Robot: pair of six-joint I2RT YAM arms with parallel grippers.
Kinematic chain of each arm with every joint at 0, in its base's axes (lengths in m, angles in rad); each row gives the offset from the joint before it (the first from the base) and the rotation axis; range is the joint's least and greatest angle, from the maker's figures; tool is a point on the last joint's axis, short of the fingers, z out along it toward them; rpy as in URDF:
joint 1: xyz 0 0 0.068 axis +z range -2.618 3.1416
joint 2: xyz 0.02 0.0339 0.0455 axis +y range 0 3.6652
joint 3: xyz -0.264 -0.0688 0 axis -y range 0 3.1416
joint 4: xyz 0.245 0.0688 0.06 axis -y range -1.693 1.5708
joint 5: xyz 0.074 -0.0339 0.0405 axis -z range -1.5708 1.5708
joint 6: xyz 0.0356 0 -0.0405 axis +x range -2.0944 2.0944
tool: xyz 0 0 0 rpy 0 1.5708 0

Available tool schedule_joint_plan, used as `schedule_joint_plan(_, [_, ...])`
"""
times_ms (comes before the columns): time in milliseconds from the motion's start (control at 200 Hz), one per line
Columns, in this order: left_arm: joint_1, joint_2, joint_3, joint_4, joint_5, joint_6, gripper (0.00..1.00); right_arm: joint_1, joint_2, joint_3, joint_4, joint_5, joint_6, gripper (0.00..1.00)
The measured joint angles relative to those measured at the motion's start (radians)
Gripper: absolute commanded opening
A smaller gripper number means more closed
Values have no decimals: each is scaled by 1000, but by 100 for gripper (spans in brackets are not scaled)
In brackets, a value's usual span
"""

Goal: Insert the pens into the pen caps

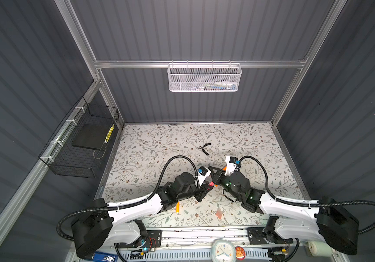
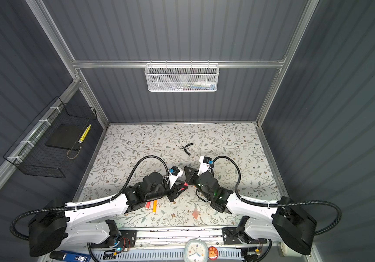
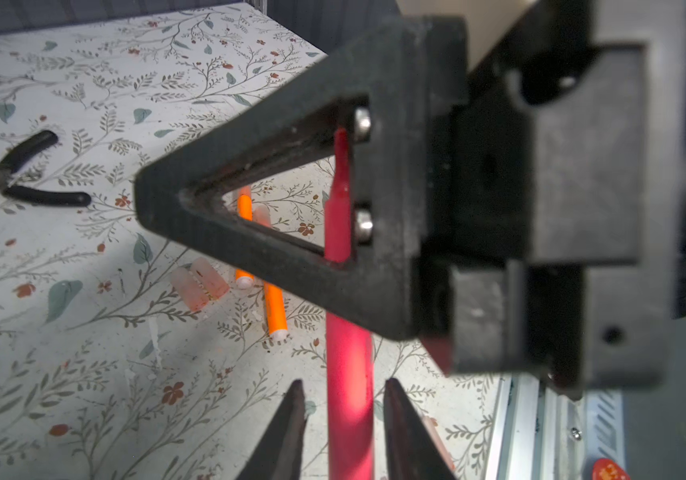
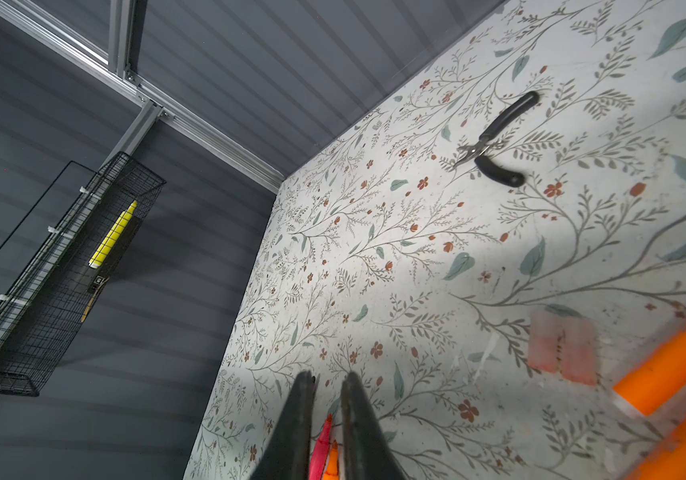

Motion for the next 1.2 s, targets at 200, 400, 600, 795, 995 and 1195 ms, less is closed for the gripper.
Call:
schedule_joint_plan(200, [0,0,0,0,-23,0,49,41,12,12,22,7,0,0])
schedule_joint_plan(400, [0,0,0,0,-42,-1,50,73,38,27,43,16,0,0])
schedule_joint_plan(600, [0,-1,0,0,-52,-5,17,93,66,42,62,32,-1,0])
schedule_joint_plan(795, [-11,-6,0,0,-63,-12,0,98,68,42,73,49,-1,2])
schedule_joint_plan(995, [-11,-7,0,-1,-77,-15,0,100,55,39,73,59,-5,35])
schedule_joint_plan(1195, [-5,-7,16,-59,-147,-58,0,99,-40,5,56,107,-2,52])
